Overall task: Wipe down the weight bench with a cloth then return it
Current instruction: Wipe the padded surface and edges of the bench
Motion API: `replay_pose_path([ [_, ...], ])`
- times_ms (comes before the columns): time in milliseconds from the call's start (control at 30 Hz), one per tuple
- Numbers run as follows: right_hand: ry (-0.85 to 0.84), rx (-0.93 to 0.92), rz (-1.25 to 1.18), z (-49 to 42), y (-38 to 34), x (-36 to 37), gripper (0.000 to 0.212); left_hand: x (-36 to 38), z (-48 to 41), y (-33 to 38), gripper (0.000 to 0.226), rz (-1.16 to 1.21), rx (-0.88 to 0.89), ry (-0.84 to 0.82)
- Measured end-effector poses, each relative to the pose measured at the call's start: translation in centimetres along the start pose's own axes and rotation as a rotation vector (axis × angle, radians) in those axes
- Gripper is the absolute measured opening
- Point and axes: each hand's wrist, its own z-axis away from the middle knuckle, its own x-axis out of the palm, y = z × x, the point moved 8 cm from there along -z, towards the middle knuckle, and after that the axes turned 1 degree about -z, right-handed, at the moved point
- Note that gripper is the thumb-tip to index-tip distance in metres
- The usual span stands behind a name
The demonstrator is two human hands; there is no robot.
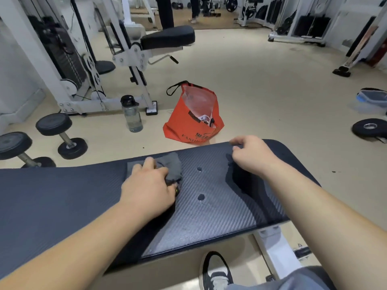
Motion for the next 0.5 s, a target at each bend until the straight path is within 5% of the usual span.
replay_pose_path([
  [167, -0.079, 0.016, 0.026, -0.5, 2.4, 0.3, 0.052, 0.4, -4.5, 1.9, 0.037, 0.048, 0.062, -0.031],
  [333, -0.229, -0.098, 0.385, -1.2, 1.9, 2.7, 0.098, 0.5, -6.8, 3.9, 0.044, 0.081, 0.092, -0.068],
  [500, -0.267, -0.033, 0.375, -1.7, 2.6, 4.0, 0.09, 1.4, -4.7, 5.9, 0.059, 0.087, 0.363, -0.092],
])
